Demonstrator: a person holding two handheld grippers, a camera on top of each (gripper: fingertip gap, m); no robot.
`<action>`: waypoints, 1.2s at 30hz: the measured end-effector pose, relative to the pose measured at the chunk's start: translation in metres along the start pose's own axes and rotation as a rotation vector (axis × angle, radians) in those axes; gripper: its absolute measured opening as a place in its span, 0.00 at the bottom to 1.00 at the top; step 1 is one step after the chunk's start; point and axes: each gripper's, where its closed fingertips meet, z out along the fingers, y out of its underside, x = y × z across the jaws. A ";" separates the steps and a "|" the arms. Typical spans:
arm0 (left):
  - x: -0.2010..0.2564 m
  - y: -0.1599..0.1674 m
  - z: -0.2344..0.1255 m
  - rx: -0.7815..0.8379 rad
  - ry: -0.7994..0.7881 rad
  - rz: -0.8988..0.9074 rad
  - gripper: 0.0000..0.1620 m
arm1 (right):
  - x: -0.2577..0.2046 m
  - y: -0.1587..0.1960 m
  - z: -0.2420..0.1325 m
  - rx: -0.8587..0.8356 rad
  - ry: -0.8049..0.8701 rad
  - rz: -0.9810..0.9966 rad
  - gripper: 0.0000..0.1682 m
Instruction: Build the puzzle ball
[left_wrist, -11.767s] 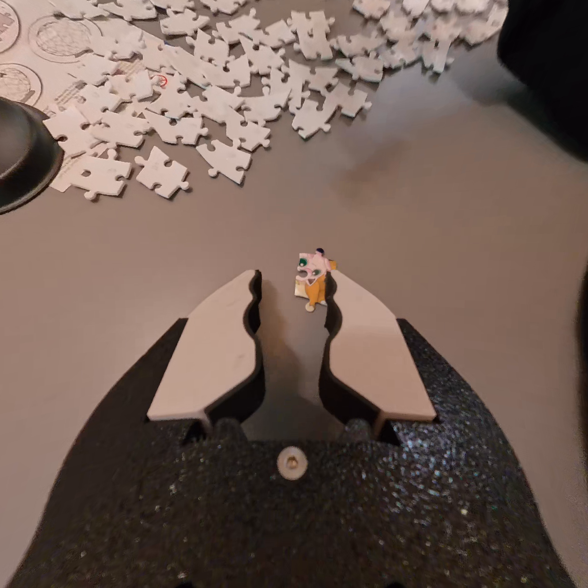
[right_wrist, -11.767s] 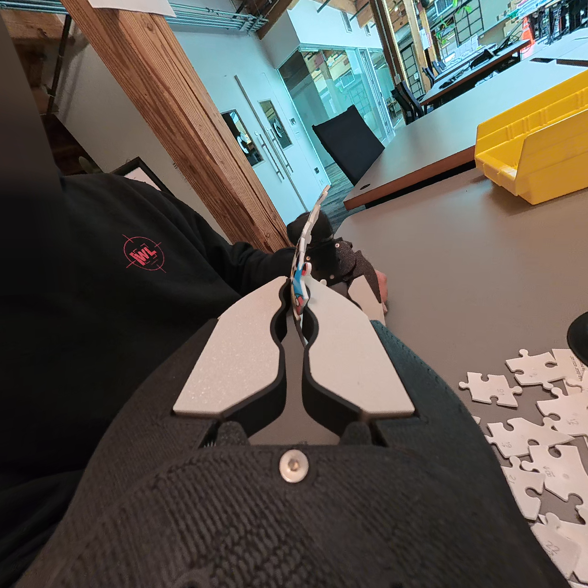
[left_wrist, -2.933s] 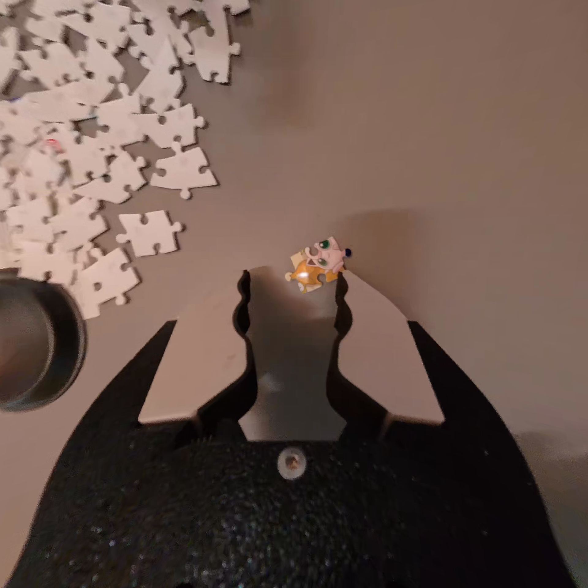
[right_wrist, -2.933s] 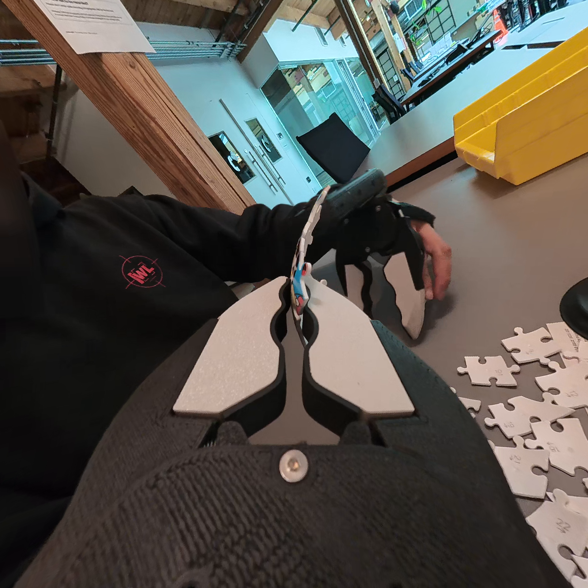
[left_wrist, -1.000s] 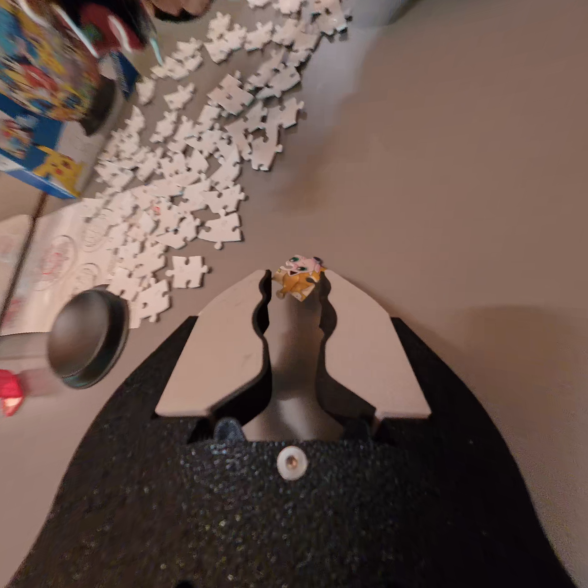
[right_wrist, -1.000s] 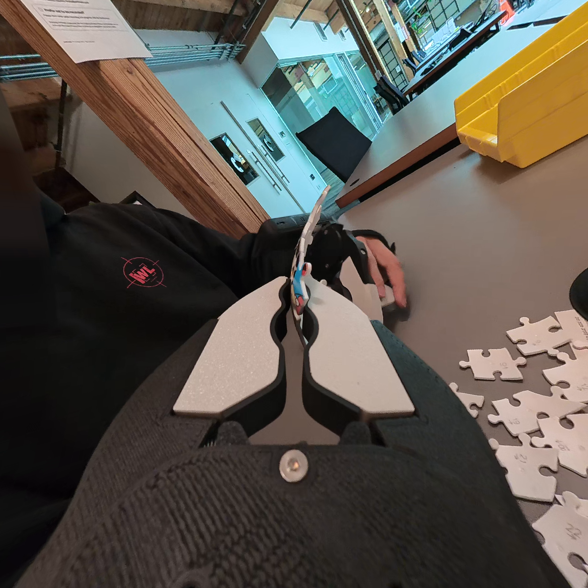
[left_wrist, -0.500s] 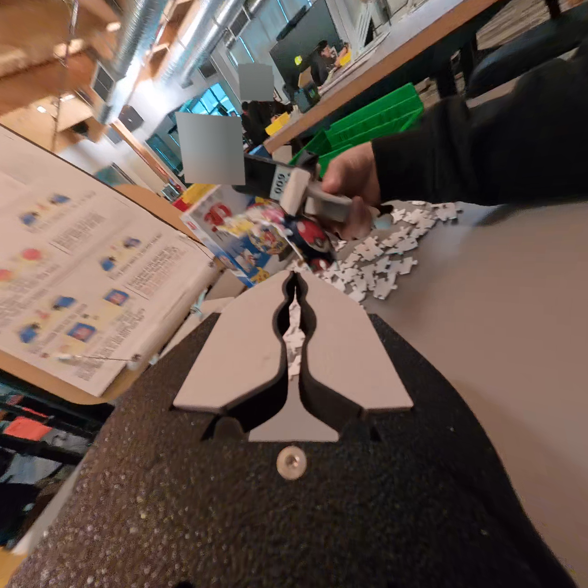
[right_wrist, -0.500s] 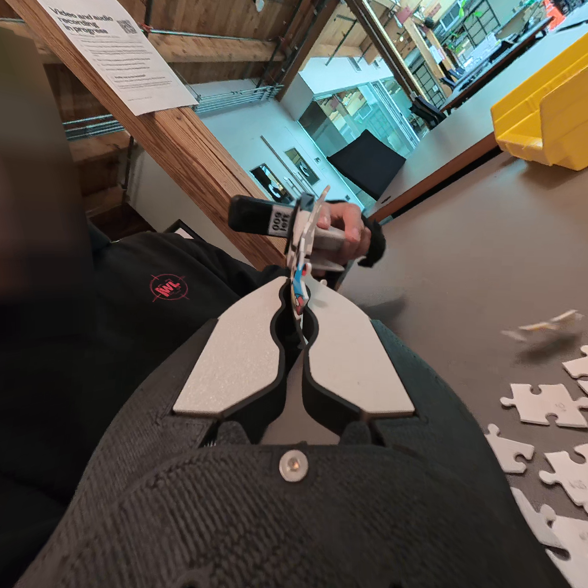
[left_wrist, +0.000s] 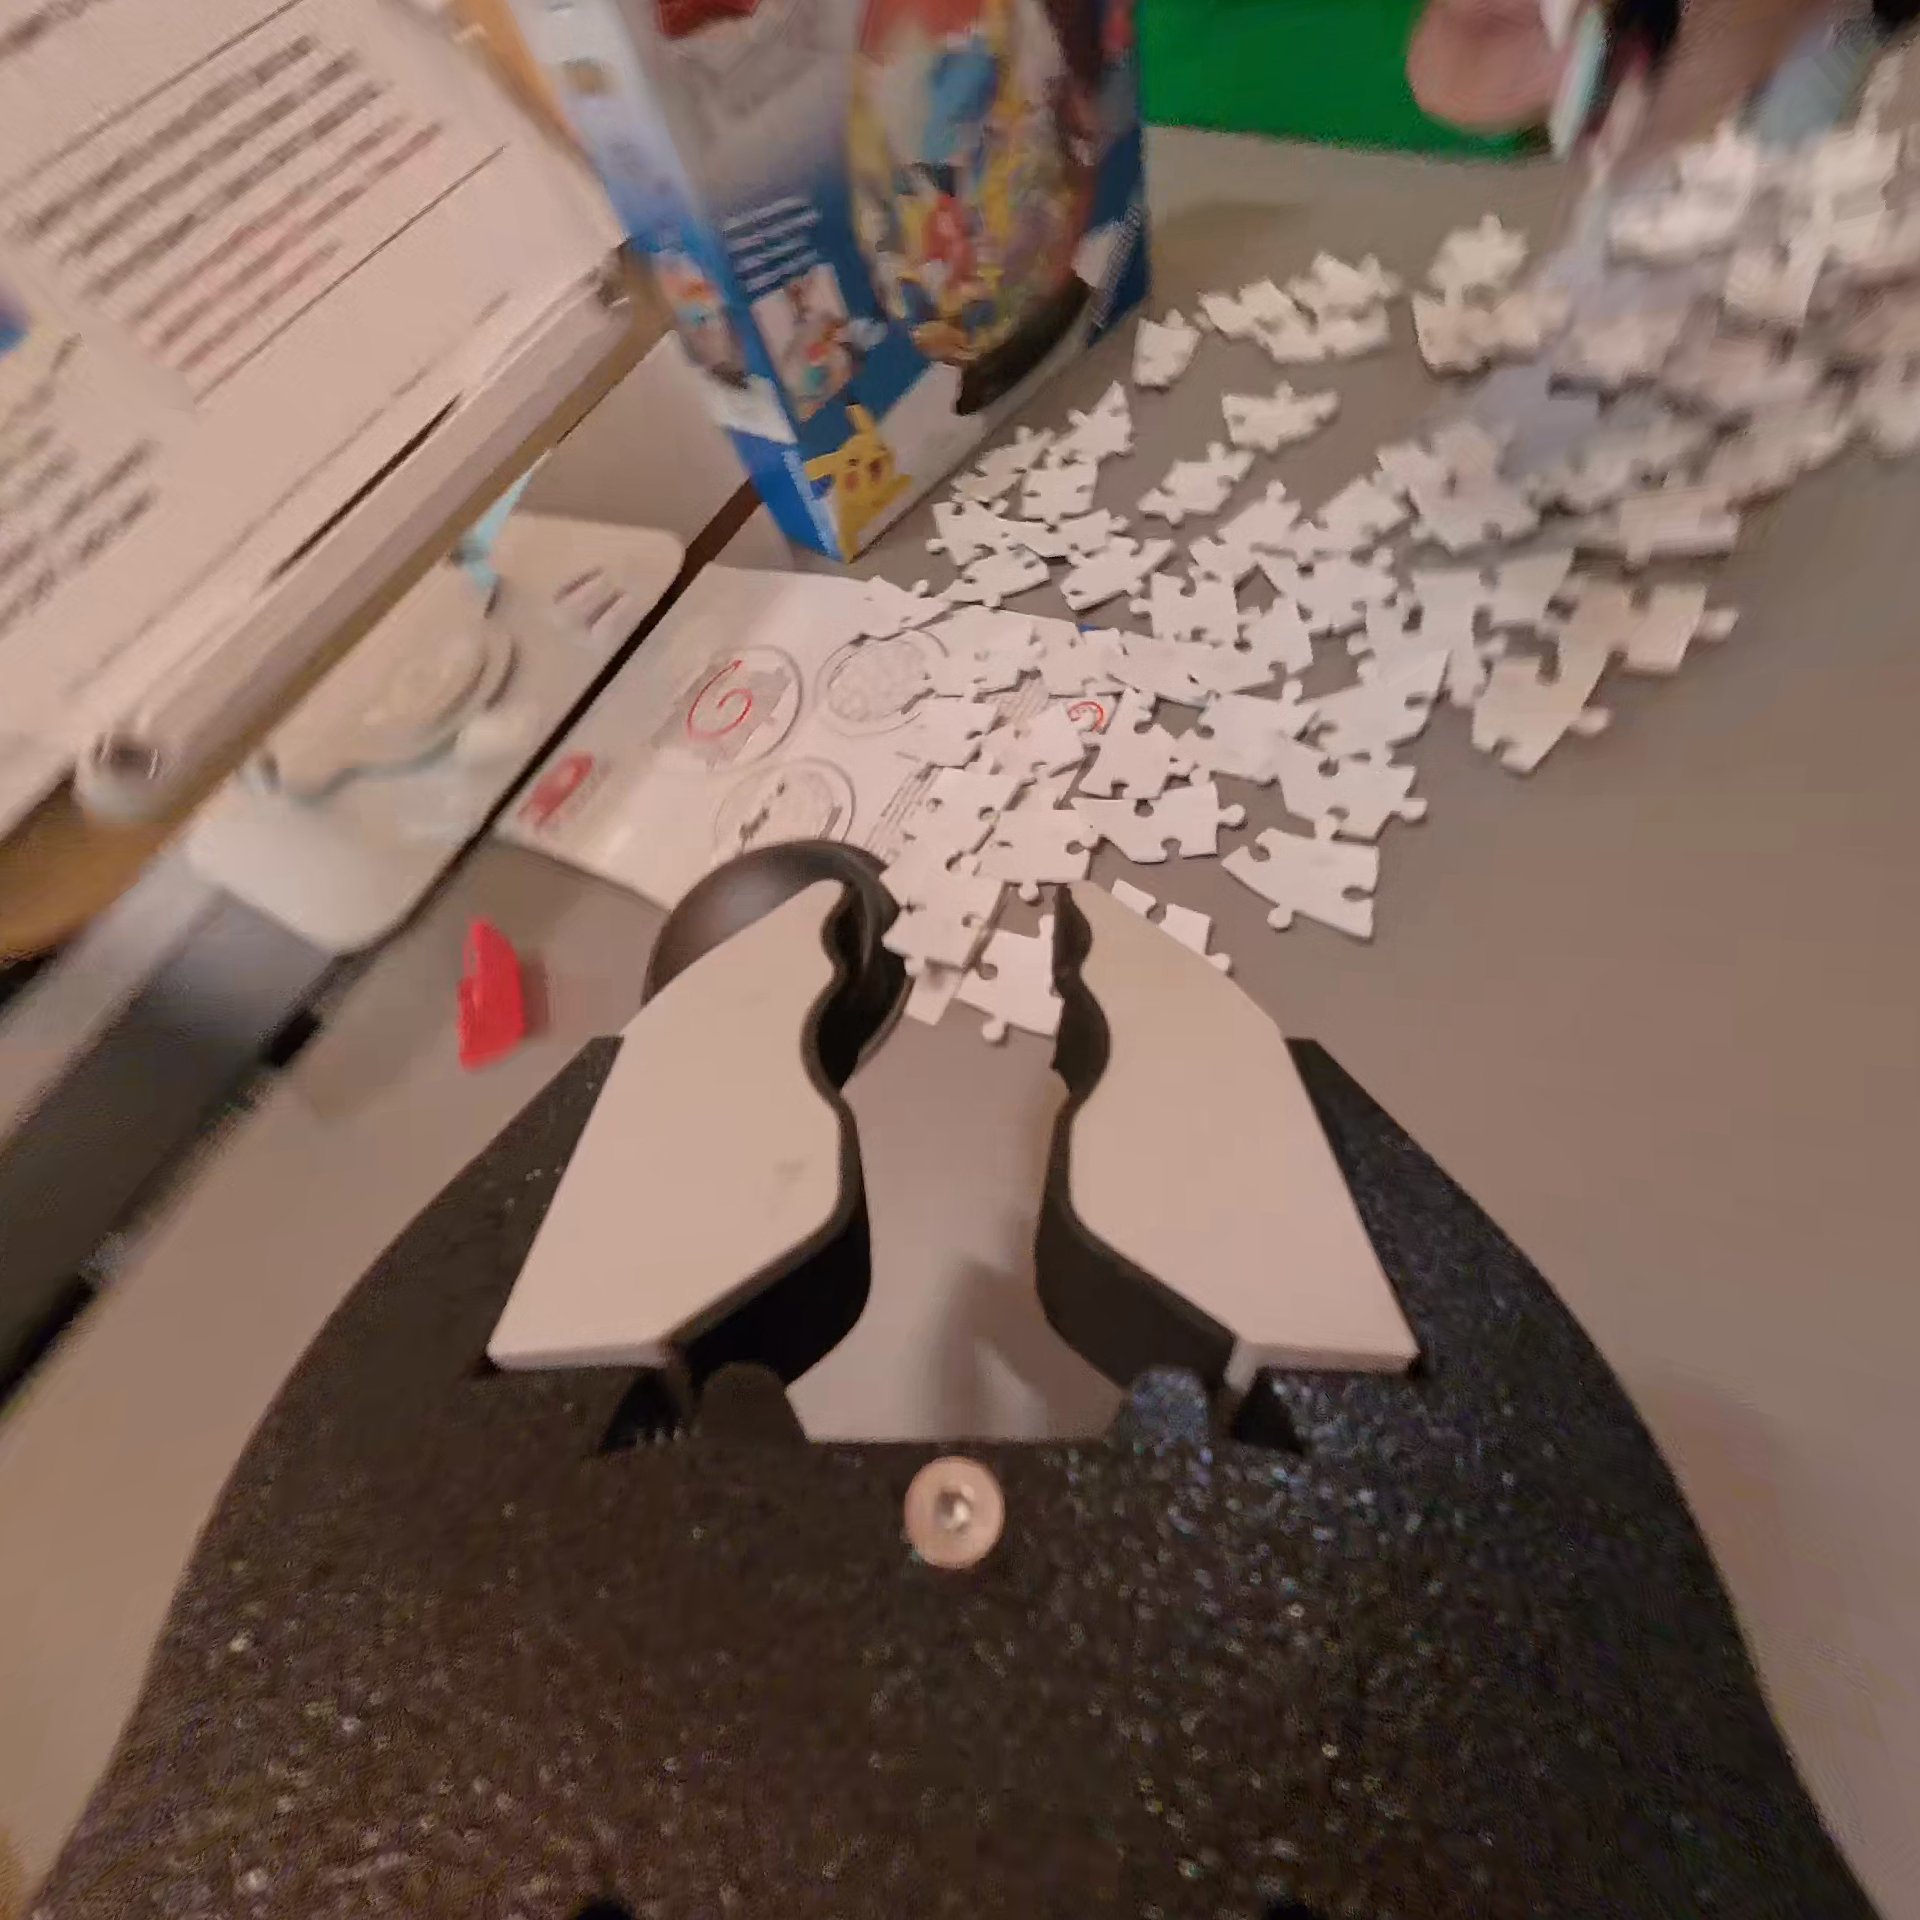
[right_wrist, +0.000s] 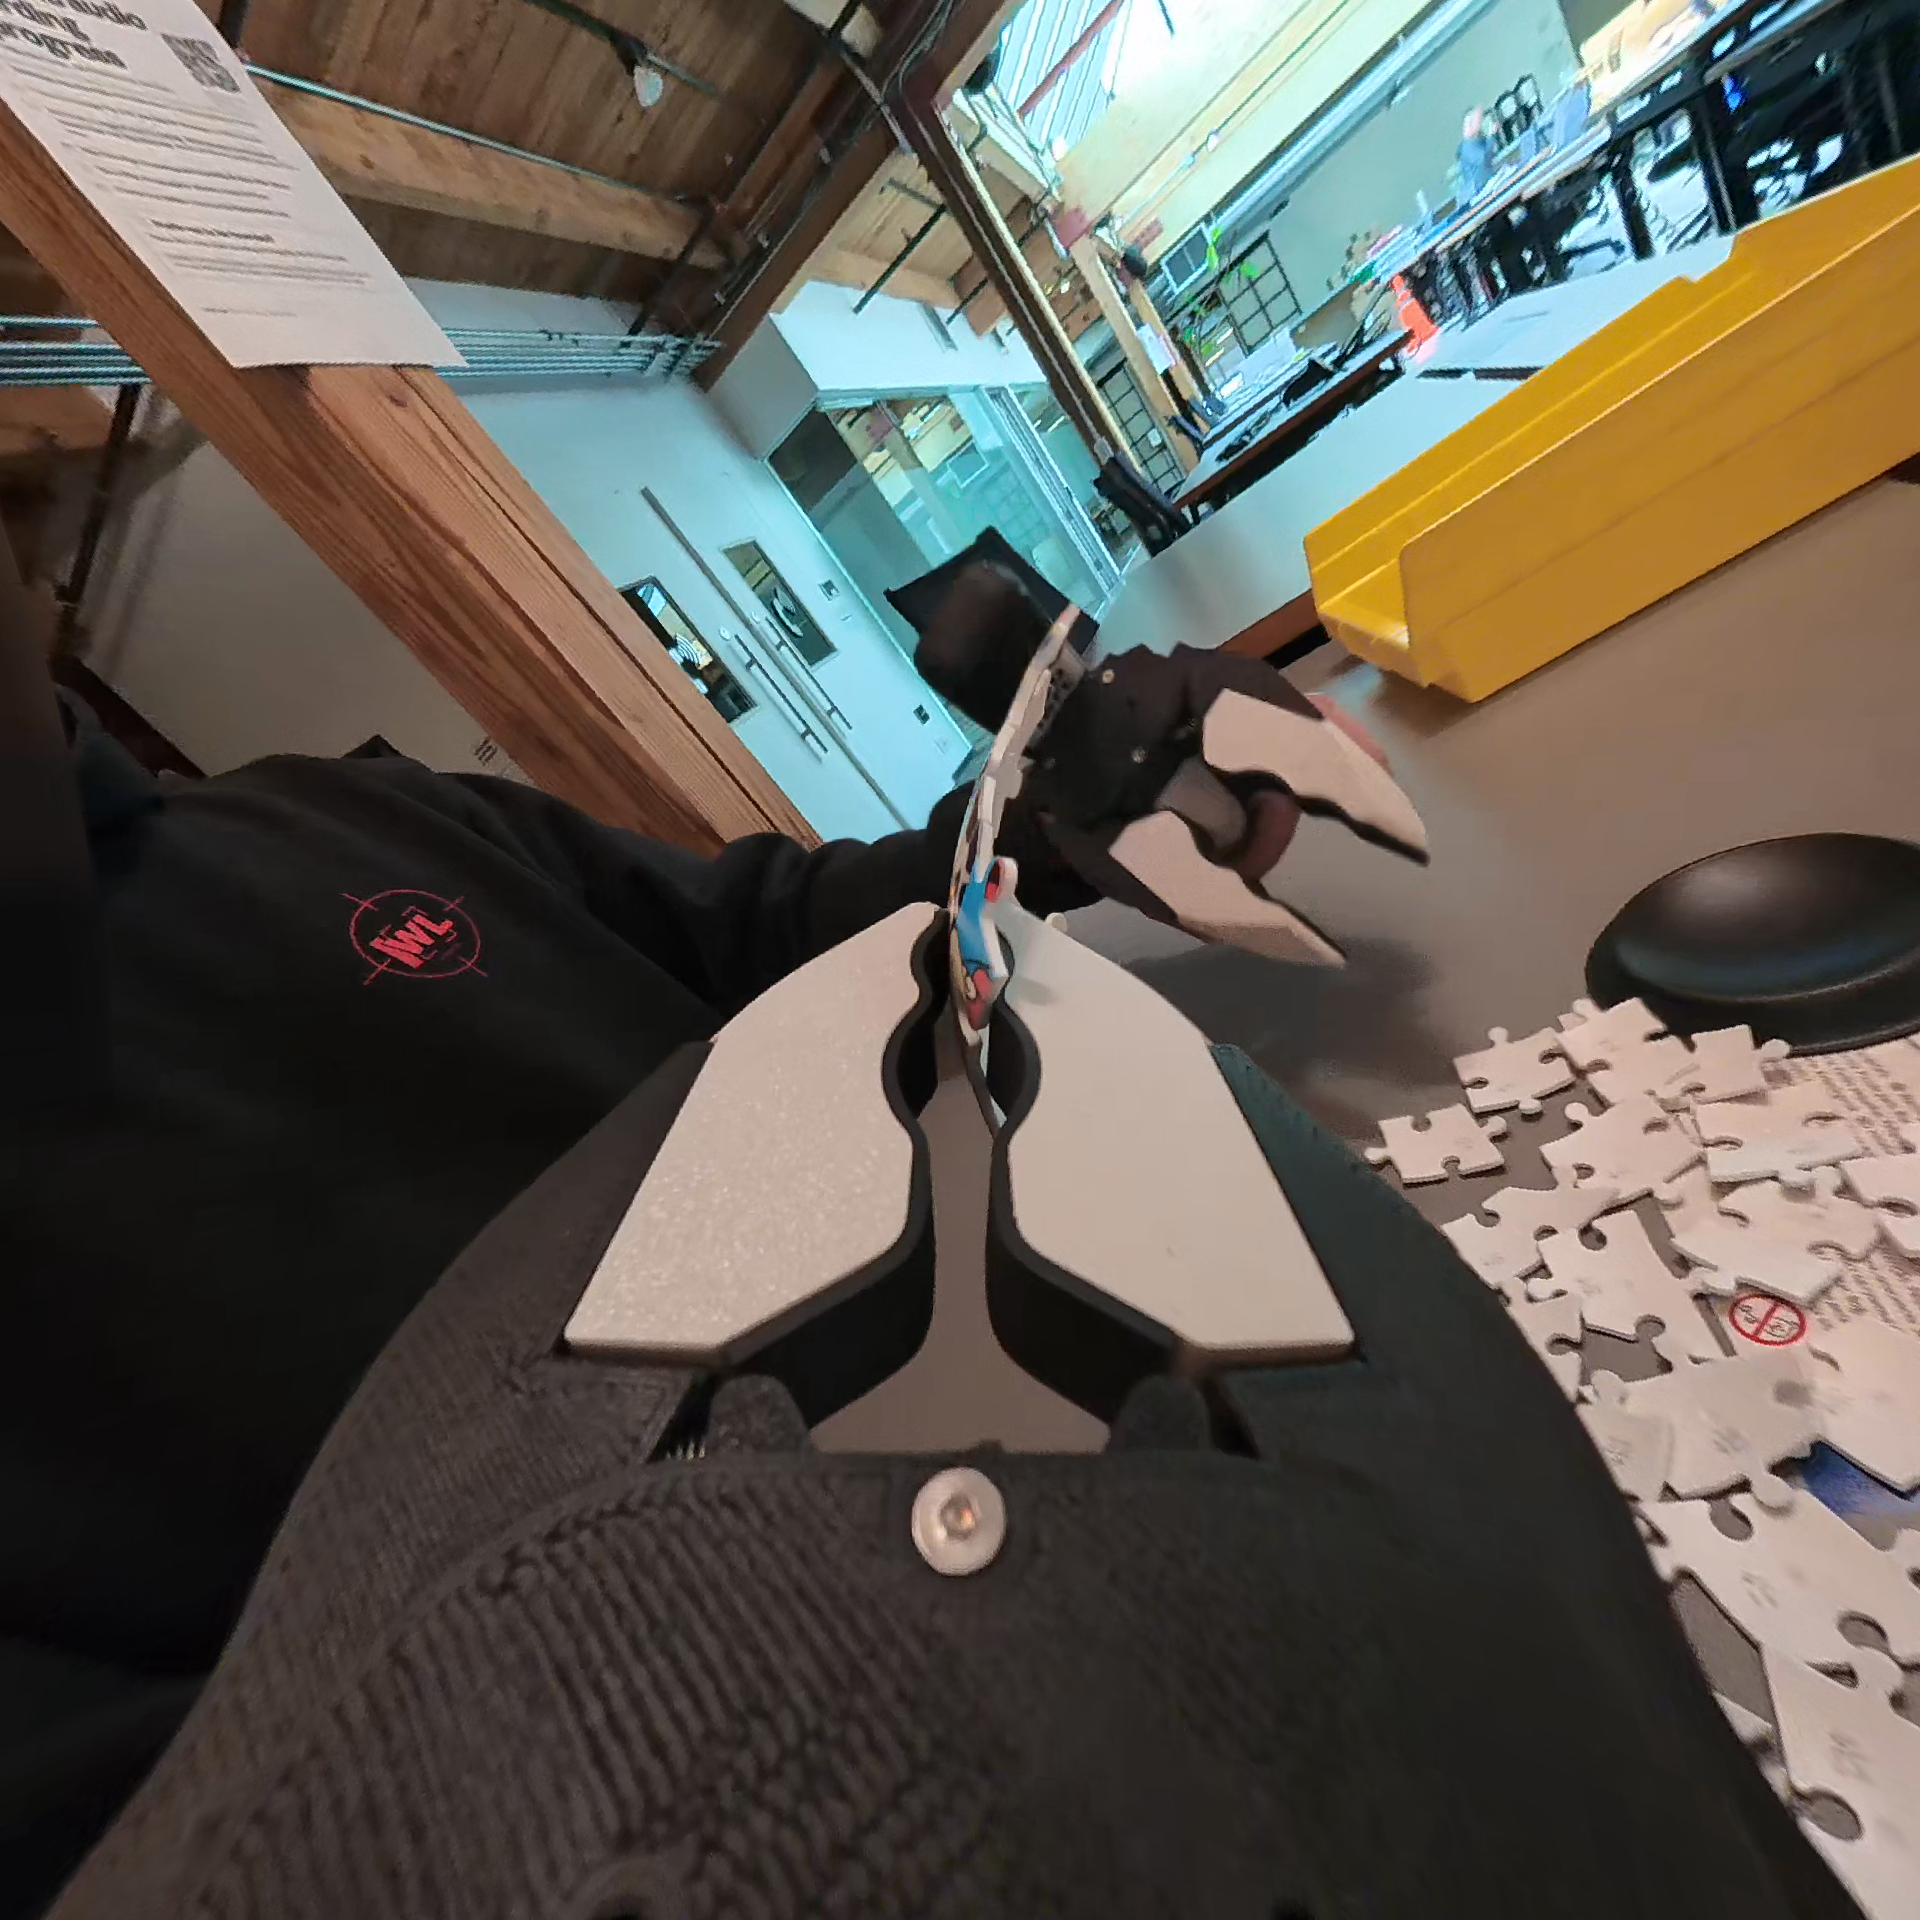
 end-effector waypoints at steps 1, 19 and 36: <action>0.003 0.002 0.009 -0.040 0.034 0.098 0.21 | -0.001 -0.001 -0.002 0.006 -0.002 -0.004 0.02; 0.001 0.047 0.059 -0.321 0.371 0.248 0.14 | -0.009 -0.002 -0.011 0.013 -0.035 -0.030 0.02; 0.002 0.009 0.047 -0.156 0.346 -0.133 0.00 | -0.010 -0.001 -0.010 0.001 -0.039 -0.037 0.02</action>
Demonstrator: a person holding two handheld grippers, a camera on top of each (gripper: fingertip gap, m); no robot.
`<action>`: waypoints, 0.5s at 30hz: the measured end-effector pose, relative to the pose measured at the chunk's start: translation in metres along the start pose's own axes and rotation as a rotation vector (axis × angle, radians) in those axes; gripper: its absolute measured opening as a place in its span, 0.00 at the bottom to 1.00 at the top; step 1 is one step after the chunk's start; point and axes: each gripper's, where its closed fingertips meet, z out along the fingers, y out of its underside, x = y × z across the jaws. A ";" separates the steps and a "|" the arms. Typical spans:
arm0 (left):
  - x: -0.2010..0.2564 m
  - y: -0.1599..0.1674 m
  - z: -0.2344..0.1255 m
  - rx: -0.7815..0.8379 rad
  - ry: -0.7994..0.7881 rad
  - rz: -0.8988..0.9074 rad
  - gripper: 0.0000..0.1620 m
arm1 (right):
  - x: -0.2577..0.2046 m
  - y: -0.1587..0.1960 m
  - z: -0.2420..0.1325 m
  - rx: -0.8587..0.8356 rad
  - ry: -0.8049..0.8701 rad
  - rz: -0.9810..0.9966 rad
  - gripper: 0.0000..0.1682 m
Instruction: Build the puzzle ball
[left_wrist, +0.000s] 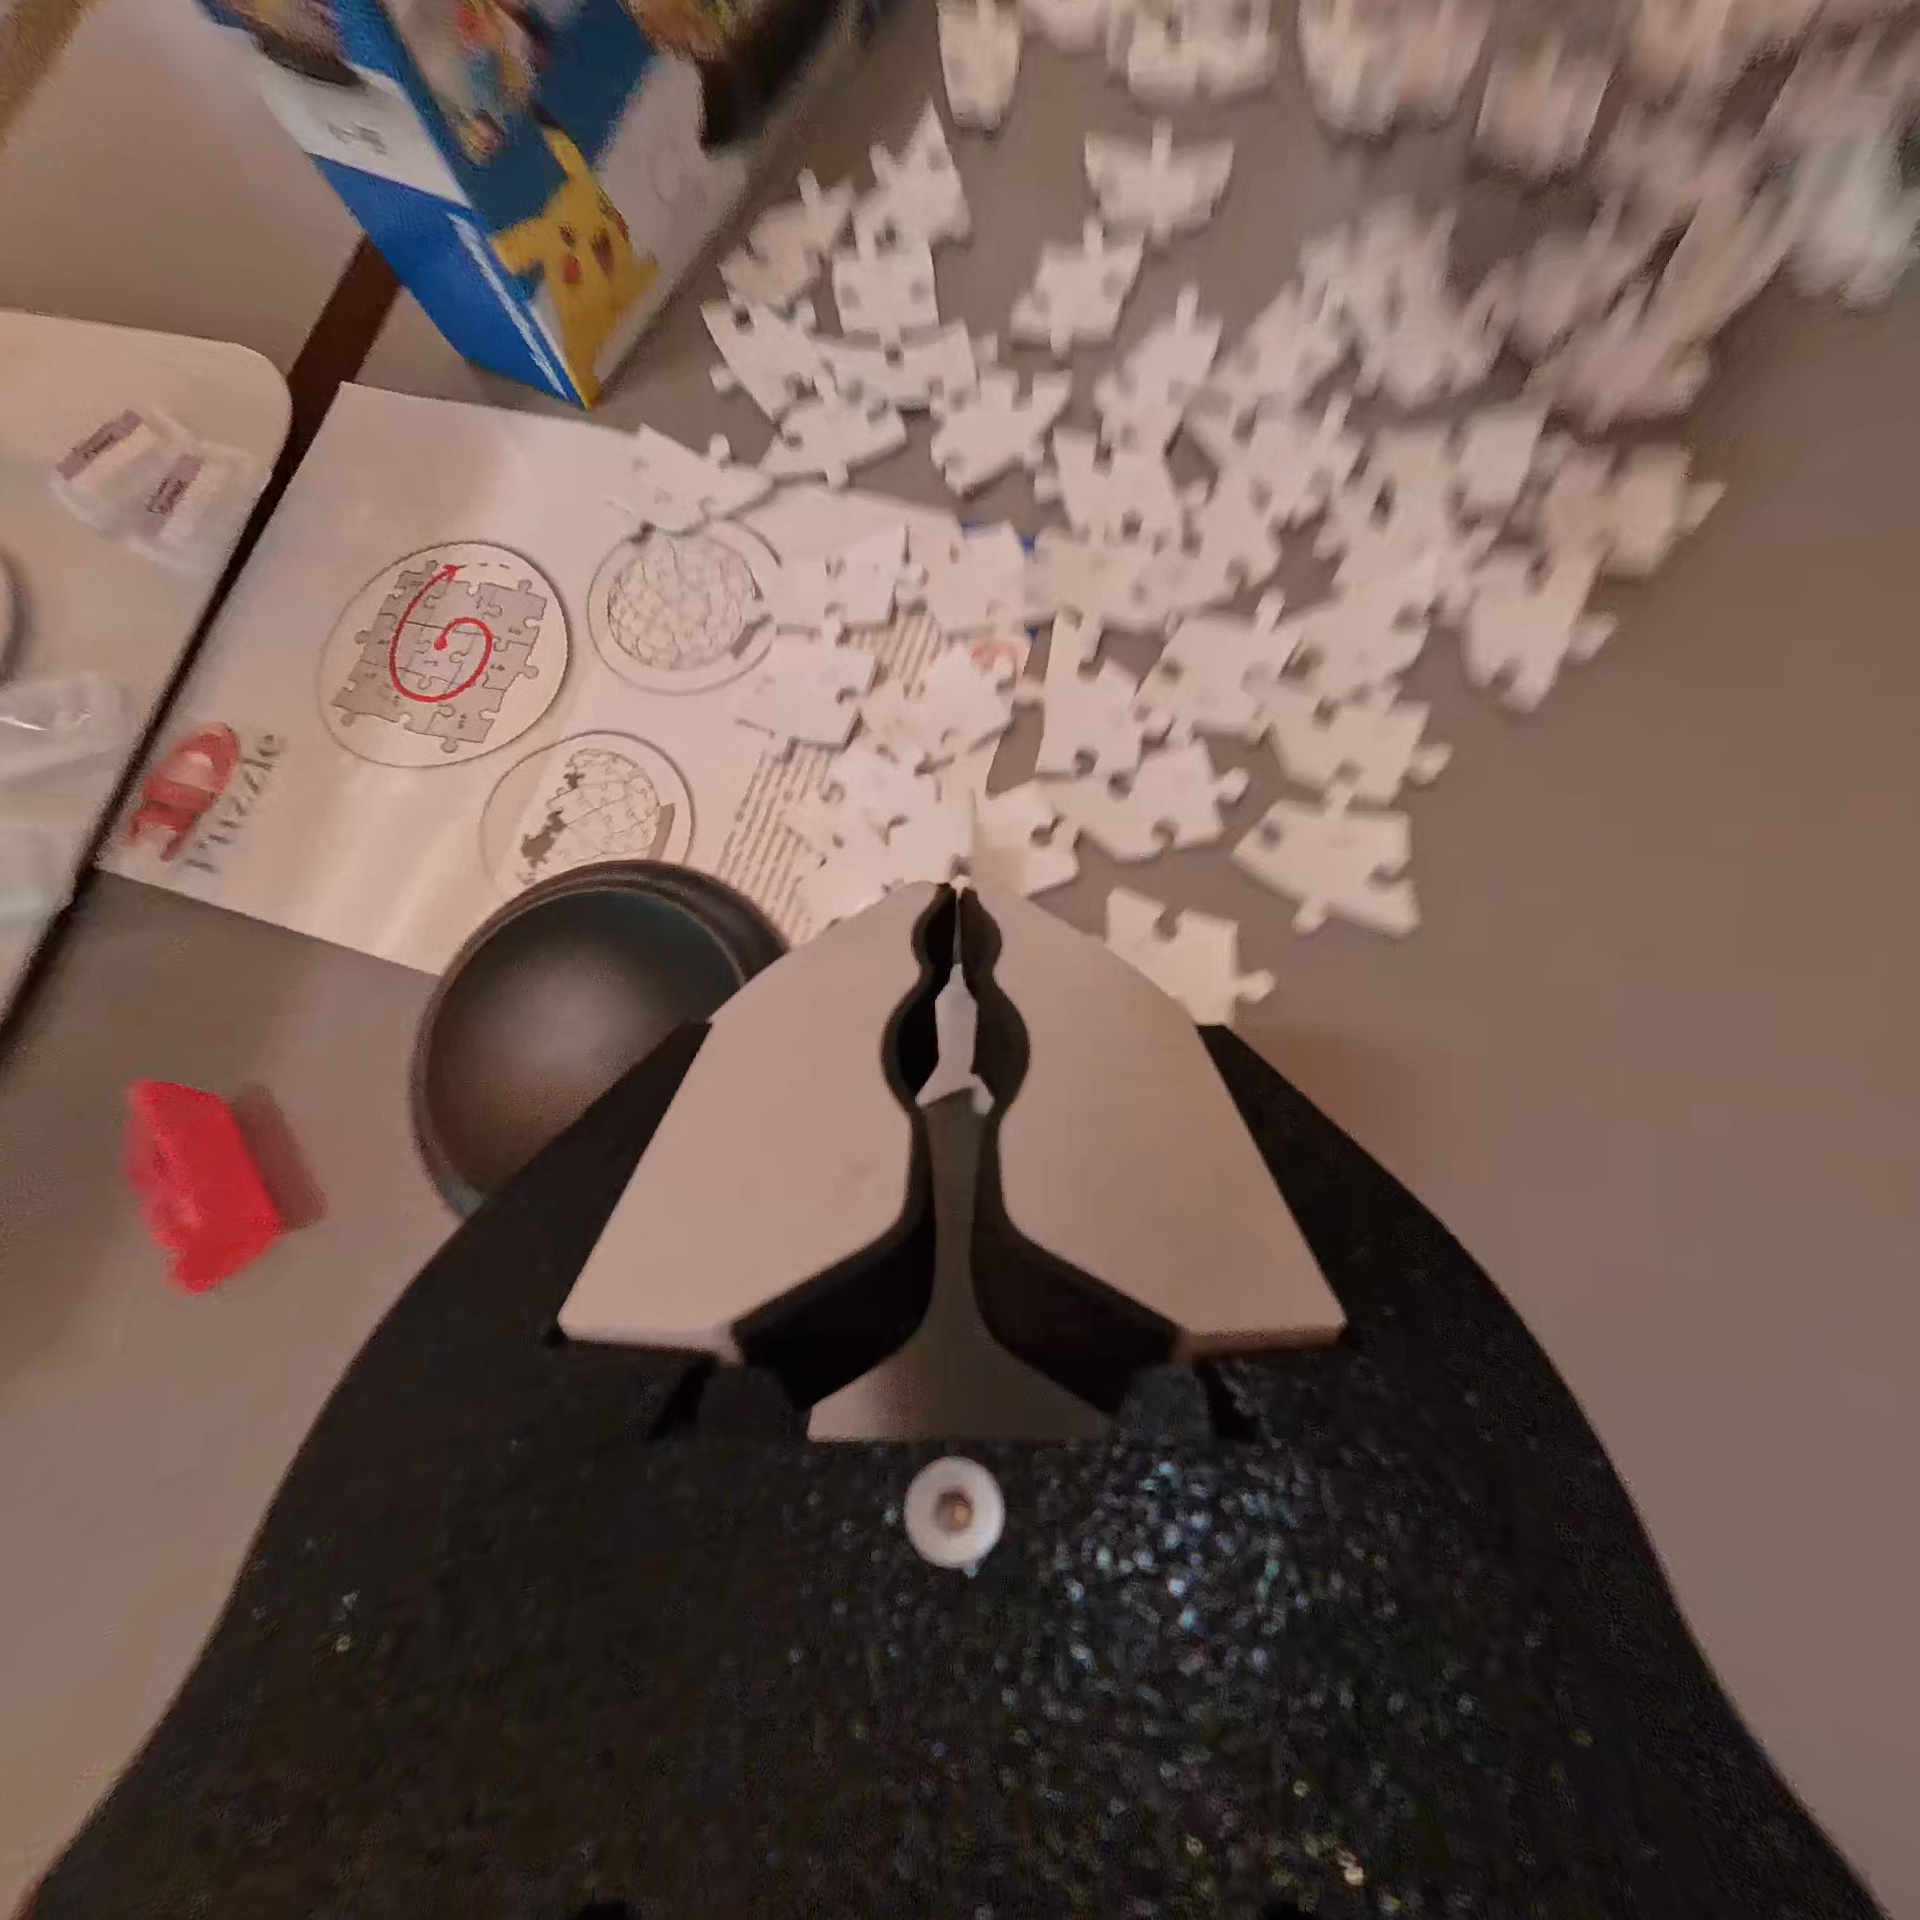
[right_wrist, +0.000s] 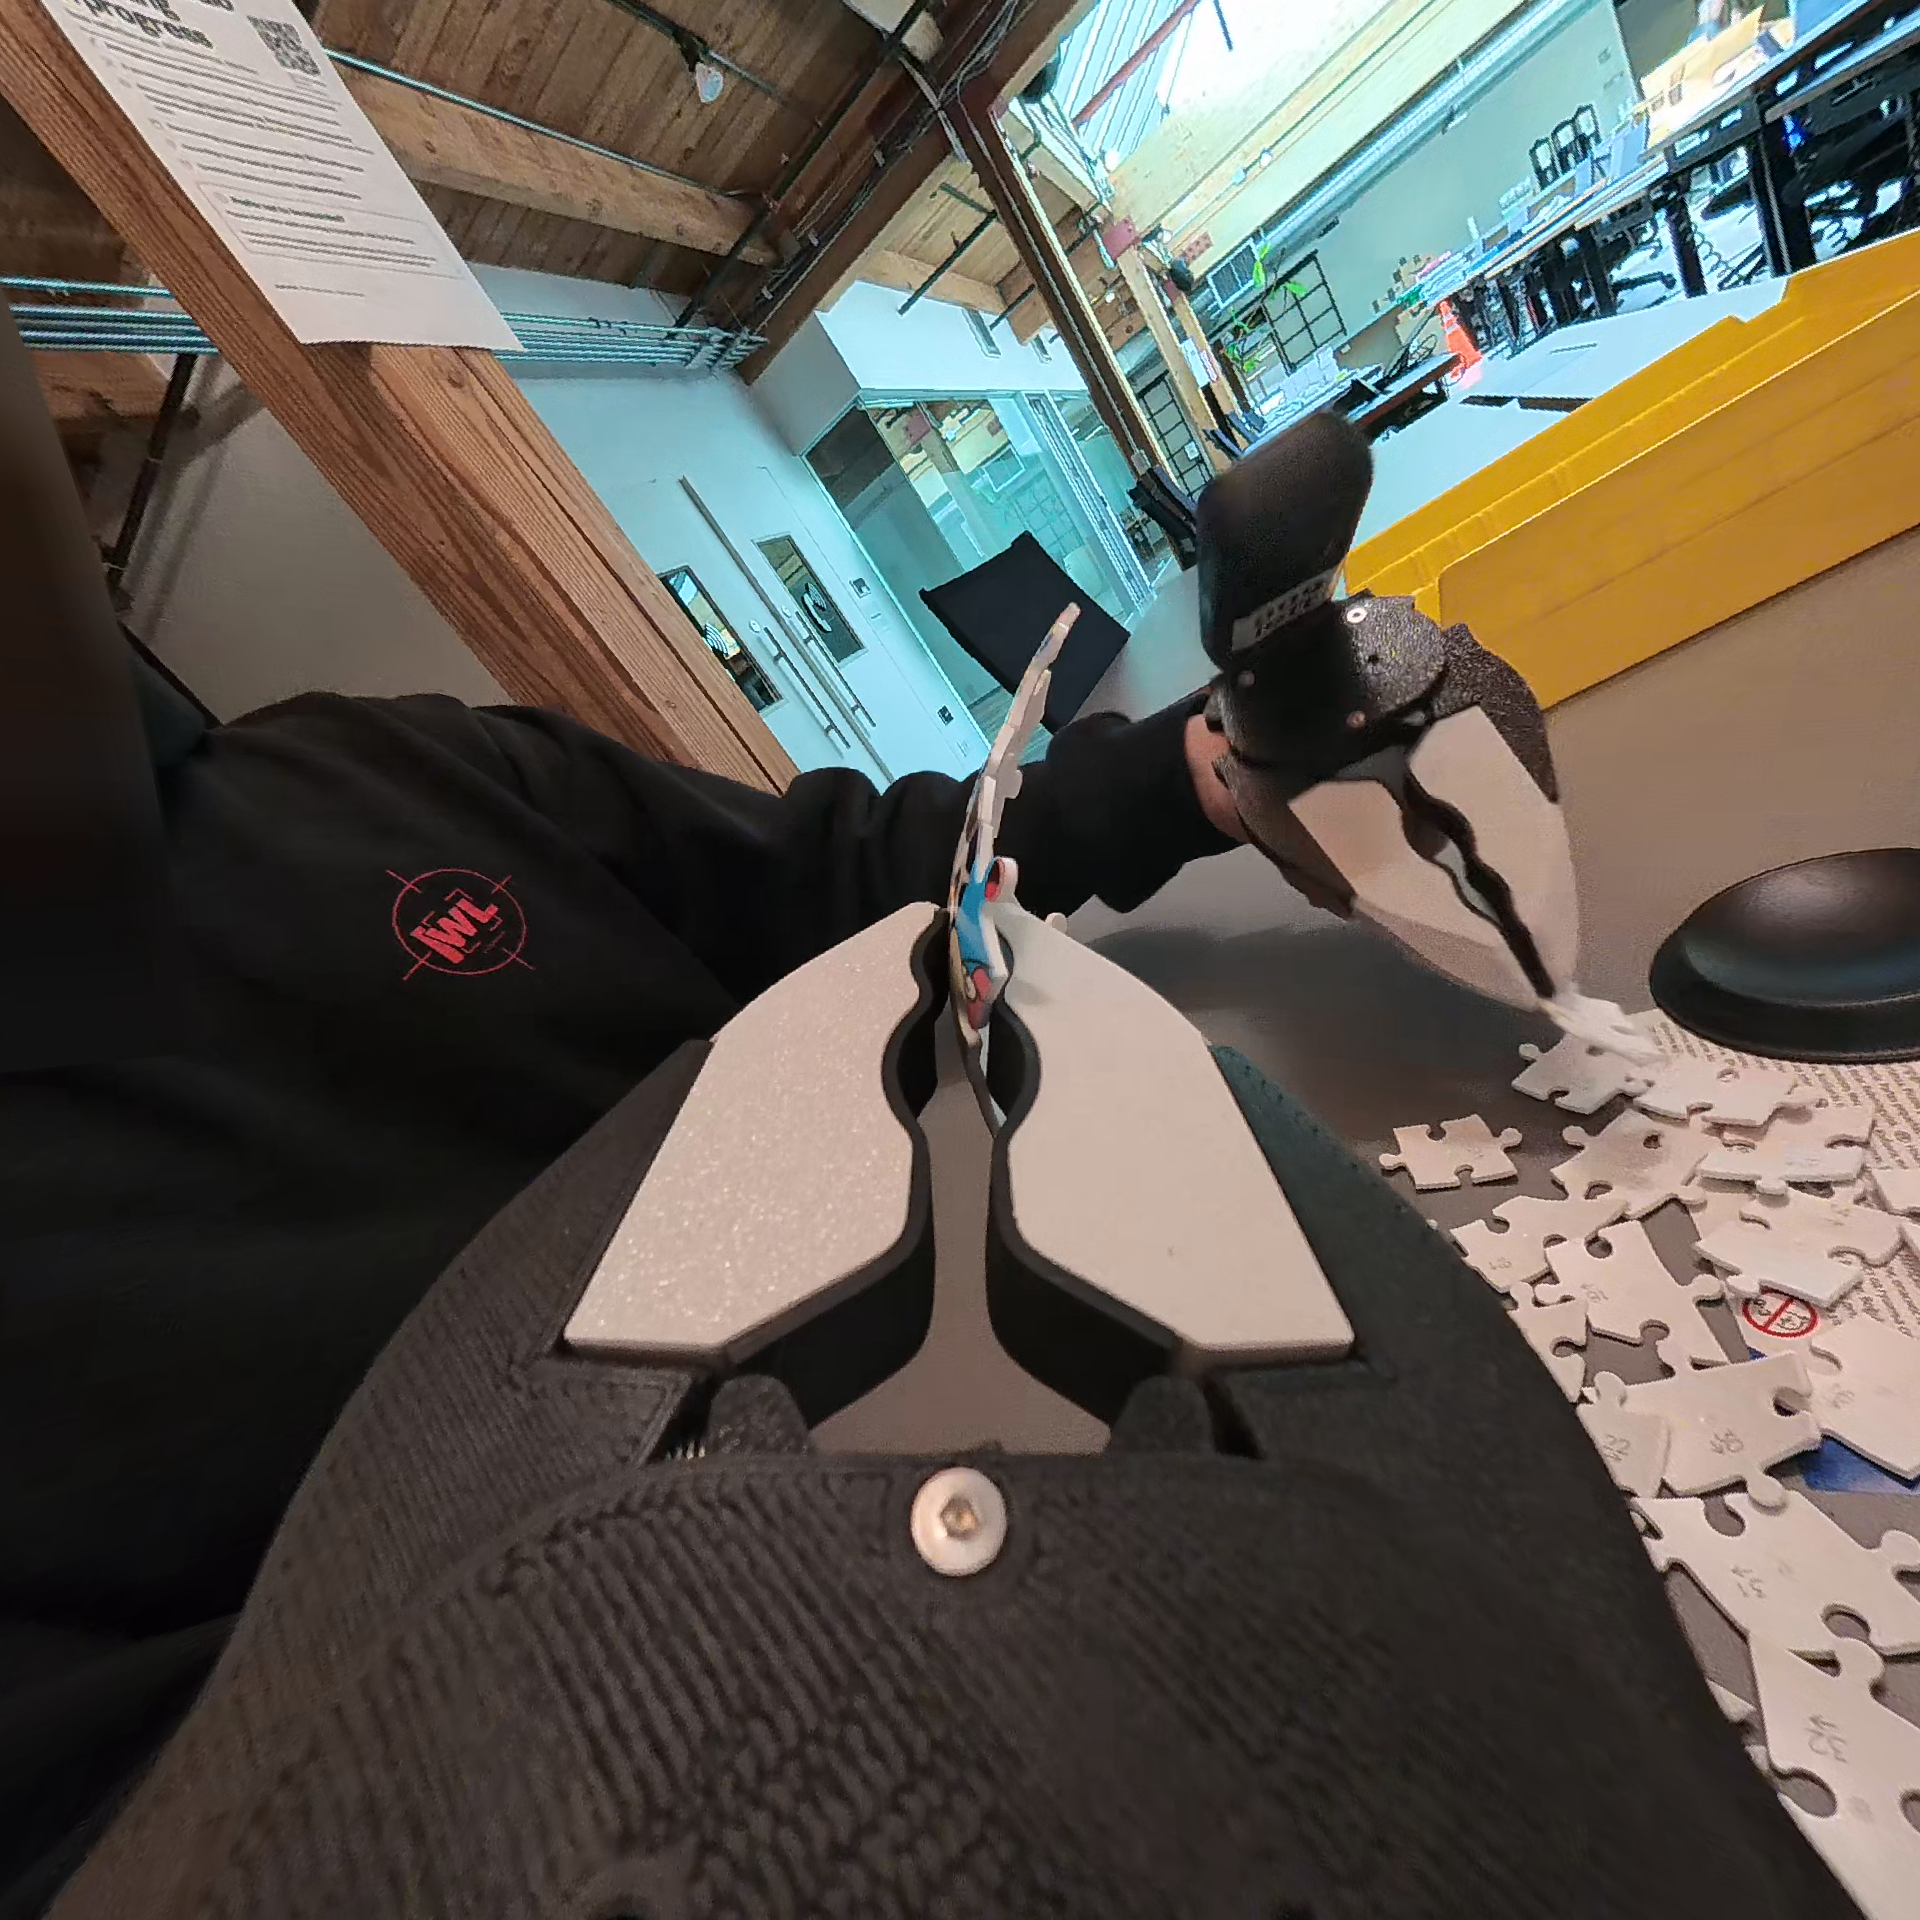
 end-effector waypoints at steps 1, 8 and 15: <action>0.006 -0.009 -0.006 0.072 0.054 -0.117 0.00 | 0.000 0.000 0.000 -0.001 0.002 -0.002 0.02; 0.038 -0.030 -0.059 0.458 0.382 -0.816 0.00 | 0.002 0.000 0.005 -0.002 0.000 0.000 0.02; 0.085 0.014 -0.065 0.438 0.449 -1.131 0.00 | 0.006 0.012 0.026 -0.072 -0.016 0.020 0.02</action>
